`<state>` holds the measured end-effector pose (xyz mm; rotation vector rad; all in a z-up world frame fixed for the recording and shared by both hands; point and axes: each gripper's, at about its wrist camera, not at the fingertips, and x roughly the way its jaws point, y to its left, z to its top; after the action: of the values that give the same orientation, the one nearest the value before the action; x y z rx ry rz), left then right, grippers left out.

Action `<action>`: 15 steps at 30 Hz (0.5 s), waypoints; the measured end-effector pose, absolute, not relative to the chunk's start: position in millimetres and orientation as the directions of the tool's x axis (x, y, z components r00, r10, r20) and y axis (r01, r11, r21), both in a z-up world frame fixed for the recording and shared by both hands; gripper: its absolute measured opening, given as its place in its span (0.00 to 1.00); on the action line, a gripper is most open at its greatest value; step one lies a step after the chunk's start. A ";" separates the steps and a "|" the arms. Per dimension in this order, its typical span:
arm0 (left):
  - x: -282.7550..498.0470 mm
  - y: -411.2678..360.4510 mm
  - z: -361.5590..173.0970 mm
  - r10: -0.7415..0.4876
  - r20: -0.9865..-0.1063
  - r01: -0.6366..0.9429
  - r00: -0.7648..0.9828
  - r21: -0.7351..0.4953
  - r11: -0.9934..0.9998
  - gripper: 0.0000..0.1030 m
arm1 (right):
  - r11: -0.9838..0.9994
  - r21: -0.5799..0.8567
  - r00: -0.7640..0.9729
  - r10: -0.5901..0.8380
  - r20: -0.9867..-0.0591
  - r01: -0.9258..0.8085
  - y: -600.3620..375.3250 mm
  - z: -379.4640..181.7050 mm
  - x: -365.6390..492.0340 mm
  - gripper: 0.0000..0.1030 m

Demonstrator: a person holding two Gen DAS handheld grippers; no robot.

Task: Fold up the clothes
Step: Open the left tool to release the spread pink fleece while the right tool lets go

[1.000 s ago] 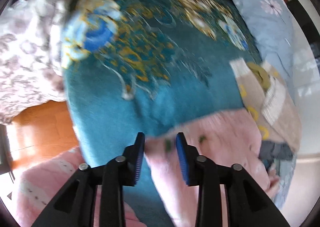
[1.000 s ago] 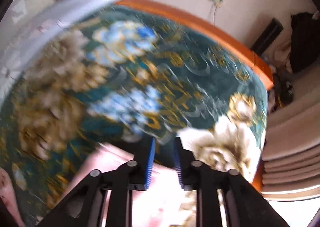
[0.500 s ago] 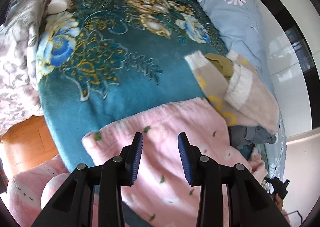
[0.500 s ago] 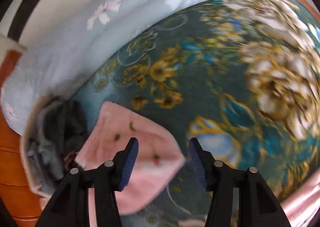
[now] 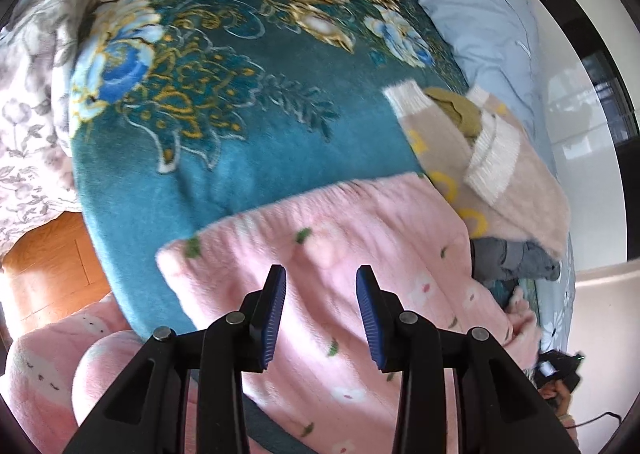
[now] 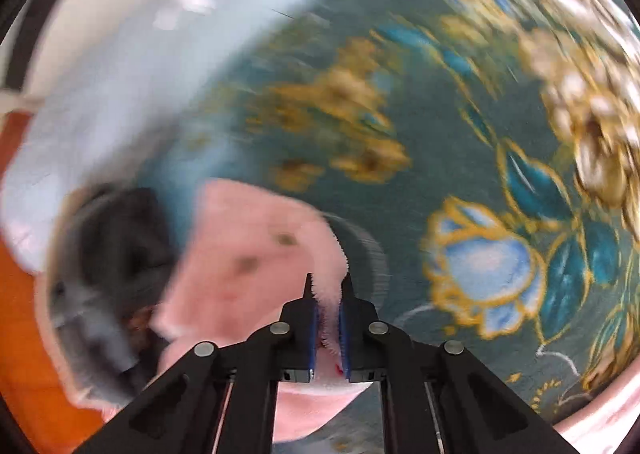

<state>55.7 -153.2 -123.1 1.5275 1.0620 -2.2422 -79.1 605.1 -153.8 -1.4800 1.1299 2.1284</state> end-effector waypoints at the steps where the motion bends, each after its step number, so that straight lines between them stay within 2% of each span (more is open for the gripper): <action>1: 55.0 -151.1 -123.8 0.209 -0.878 0.546 -0.430 -0.437 -0.714 0.36 | -0.664 0.462 -0.478 -0.175 -0.861 -0.588 604.3 -132.0 -72.2 0.08; 4: 53.8 -149.4 -124.3 0.211 -0.878 0.543 -0.430 -0.438 -0.716 0.36 | -0.715 0.547 -0.681 -0.136 -0.720 -0.435 614.0 -57.2 -27.9 0.08; 7: 51.7 -147.7 -128.0 0.221 -0.877 0.540 -0.427 -0.443 -0.715 0.36 | -0.724 0.462 -0.691 0.029 -0.722 -0.513 642.8 -43.4 26.3 0.08; 8: 50.7 -146.5 -130.0 0.227 -0.877 0.537 -0.423 -0.445 -0.717 0.36 | -0.718 0.420 -0.658 0.071 -0.750 -0.556 653.6 -50.8 42.1 0.08; 11: 50.4 -140.6 -135.5 0.244 -0.883 0.527 -0.402 -0.441 -0.727 0.36 | -0.610 0.262 -0.380 0.070 -0.922 -0.748 691.2 -135.1 83.3 0.08; 15: 52.4 -138.6 -137.4 0.247 -0.886 0.531 -0.391 -0.437 -0.726 0.36 | -0.438 0.305 -0.348 0.019 -0.937 -0.846 706.3 -182.3 126.2 0.08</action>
<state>52.4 -138.6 -137.4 1.6122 1.0622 -2.2341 126.2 706.3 -182.3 -1.2684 1.1372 1.8469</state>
